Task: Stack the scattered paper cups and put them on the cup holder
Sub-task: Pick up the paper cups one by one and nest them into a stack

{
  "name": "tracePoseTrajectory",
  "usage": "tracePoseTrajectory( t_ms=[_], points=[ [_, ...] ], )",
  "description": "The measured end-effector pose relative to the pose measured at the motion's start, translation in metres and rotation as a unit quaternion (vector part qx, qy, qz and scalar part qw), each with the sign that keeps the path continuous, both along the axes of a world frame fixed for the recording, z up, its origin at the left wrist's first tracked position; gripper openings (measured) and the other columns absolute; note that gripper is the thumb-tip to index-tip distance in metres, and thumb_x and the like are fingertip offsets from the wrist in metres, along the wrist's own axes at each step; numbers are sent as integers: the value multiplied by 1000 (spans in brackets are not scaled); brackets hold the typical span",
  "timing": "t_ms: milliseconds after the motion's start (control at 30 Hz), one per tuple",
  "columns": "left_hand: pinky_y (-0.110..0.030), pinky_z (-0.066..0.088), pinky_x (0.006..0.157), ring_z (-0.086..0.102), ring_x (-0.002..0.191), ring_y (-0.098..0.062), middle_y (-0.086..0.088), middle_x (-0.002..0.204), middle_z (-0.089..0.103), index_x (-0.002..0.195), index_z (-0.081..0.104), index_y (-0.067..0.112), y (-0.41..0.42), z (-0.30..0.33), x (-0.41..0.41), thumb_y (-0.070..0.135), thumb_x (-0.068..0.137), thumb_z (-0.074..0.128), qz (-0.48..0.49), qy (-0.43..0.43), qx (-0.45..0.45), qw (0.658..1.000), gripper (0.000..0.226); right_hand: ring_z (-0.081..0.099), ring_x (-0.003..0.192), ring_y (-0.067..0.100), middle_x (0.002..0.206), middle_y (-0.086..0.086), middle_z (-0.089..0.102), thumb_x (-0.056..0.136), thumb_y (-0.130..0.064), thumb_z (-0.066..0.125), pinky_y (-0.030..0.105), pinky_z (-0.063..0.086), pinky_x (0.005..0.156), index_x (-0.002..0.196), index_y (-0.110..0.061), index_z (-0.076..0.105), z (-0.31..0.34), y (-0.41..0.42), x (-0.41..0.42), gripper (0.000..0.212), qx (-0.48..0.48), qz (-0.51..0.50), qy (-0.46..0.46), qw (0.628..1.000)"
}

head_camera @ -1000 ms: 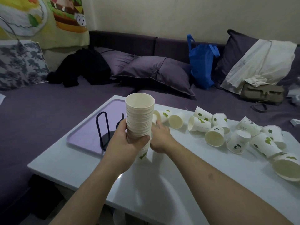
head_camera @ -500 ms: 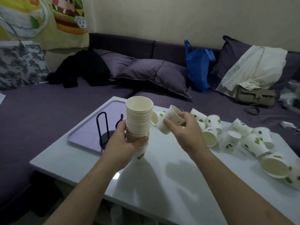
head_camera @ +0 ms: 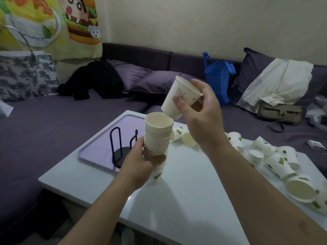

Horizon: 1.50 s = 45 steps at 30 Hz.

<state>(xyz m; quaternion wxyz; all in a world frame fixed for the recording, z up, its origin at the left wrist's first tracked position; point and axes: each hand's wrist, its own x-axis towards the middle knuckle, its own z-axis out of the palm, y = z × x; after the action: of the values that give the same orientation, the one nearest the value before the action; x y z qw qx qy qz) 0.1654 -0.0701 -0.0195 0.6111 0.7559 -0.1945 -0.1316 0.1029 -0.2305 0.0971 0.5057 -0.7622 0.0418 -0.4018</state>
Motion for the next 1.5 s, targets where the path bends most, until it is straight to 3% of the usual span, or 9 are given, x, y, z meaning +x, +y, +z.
tracePoseTrajectory(
  t_ms=[133, 233, 400, 533, 733, 1067, 1233, 1367, 1500],
  points=[
    [-47, 59, 98, 71, 102, -8, 23, 103, 75, 118, 60, 45, -2, 1, -1, 23, 87, 85, -1, -3, 6, 1000, 45, 66, 113, 5, 130, -8, 65, 90, -29, 82, 27, 59, 94, 148, -21, 53, -15, 10, 12, 65, -70, 50, 64, 994],
    [-49, 60, 98, 72, 102, -7, 23, 104, 75, 121, 59, 48, -3, 1, 0, 25, 85, 85, 1, -11, 5, 1000, 50, 60, 118, 0, 134, -13, 63, 90, -35, 80, 24, 52, 96, 148, -30, 54, -28, 12, 15, 64, -96, 65, 128, 985],
    [-38, 59, 91, 70, 94, 4, 27, 100, 73, 111, 56, 53, -2, -2, 2, 25, 87, 85, 3, -16, -7, 1000, 47, 57, 127, -4, 141, -19, 62, 99, -42, 62, 16, 47, 102, 148, -31, 58, -45, 1, 10, 50, 20, 163, 155, 974],
    [-17, 48, 73, 64, 80, 22, 38, 93, 70, 106, 52, 52, -3, 0, 1, 26, 91, 83, 3, -24, -19, 1000, 43, 57, 126, 9, 132, -10, 63, 105, -18, 55, 33, 48, 107, 127, -21, 67, -78, -19, 23, 25, 0, -8, 168, 986],
    [-14, 46, 75, 63, 86, 23, 24, 110, 69, 113, 51, 50, -9, -3, 5, 23, 92, 82, 25, -30, -31, 999, 46, 5, 162, 29, 176, 7, 14, 95, -12, 47, 44, 11, 130, 161, -21, 40, -127, -45, 61, 68, -308, -72, 422, 850],
    [-17, 49, 78, 65, 91, 19, 34, 104, 72, 121, 52, 51, -15, -11, 13, 31, 90, 83, 30, -33, -27, 999, 49, -9, 163, 39, 178, 11, 1, 91, -20, 43, 54, -6, 131, 168, -22, 14, -149, -59, 117, 82, -403, -94, 516, 750],
    [-16, 49, 77, 65, 89, 19, 29, 104, 73, 126, 54, 47, -14, -10, 13, 31, 90, 83, 33, -33, -19, 999, 49, -4, 164, 35, 178, 3, 9, 90, -18, 48, 54, -6, 131, 164, -14, 27, -144, -55, 111, 78, -402, -95, 487, 769],
    [-19, 50, 78, 66, 90, 17, 24, 108, 73, 124, 56, 46, -13, -8, 12, 30, 90, 83, 29, -31, -20, 999, 47, 21, 158, 25, 168, 1, 32, 80, -15, 59, 46, 8, 131, 158, -12, 37, -132, -53, 89, 81, -349, -98, 369, 856],
    [-22, 52, 81, 65, 89, 17, 28, 103, 73, 111, 54, 55, -10, -7, 10, 32, 88, 85, 23, -22, -14, 999, 44, 47, 124, 13, 146, -1, 47, 87, -19, 74, 31, 36, 114, 143, -11, 51, -111, -49, 52, 61, -213, -123, 240, 939]
  ],
)
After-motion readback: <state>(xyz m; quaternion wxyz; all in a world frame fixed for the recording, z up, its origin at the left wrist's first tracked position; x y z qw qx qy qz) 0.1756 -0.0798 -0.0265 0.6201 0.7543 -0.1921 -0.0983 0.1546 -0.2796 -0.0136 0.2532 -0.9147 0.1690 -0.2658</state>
